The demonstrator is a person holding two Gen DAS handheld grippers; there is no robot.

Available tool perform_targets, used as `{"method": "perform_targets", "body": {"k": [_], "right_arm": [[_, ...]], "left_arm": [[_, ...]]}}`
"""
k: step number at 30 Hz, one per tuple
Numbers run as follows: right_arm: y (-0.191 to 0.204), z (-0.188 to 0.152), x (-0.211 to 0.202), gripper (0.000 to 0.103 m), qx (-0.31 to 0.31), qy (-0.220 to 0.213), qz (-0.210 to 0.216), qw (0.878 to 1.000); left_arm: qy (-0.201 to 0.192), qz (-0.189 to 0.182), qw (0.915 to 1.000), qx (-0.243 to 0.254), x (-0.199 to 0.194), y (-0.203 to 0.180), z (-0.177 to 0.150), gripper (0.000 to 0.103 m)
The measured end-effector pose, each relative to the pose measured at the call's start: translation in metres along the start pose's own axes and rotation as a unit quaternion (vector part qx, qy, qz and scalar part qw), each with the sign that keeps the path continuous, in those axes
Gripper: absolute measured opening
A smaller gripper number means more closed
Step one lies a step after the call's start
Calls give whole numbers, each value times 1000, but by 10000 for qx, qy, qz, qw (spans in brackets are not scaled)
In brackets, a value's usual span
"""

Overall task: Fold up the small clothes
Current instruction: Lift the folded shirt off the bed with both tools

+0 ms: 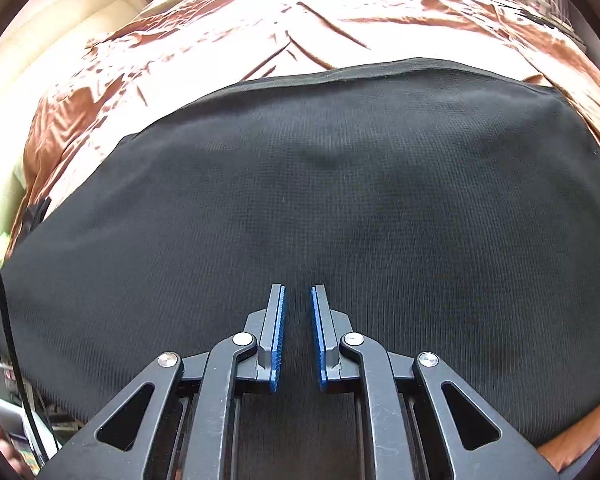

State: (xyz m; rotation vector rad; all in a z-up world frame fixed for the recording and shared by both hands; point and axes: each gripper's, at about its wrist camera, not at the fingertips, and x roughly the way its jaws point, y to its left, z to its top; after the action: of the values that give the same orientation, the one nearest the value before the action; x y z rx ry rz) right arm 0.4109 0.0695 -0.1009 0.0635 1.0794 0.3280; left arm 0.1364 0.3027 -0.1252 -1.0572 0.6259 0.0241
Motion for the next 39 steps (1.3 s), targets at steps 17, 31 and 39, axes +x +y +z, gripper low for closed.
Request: {"method": "perform_targets", "body": {"k": [17,31,39], "right_arm": [[-2,80,52,9,472,-2,-31,9989],[-7,111,62,9,581,-29,18,9983],[-13,77,22,9,201,-19,383,9991]], "left_arm": [[69,167,9993,-333,3,21,-3,7],[153,149,9991,-379,7,28,-5,7],[136,-43,9999,-65,7,-5,7,7]]}}
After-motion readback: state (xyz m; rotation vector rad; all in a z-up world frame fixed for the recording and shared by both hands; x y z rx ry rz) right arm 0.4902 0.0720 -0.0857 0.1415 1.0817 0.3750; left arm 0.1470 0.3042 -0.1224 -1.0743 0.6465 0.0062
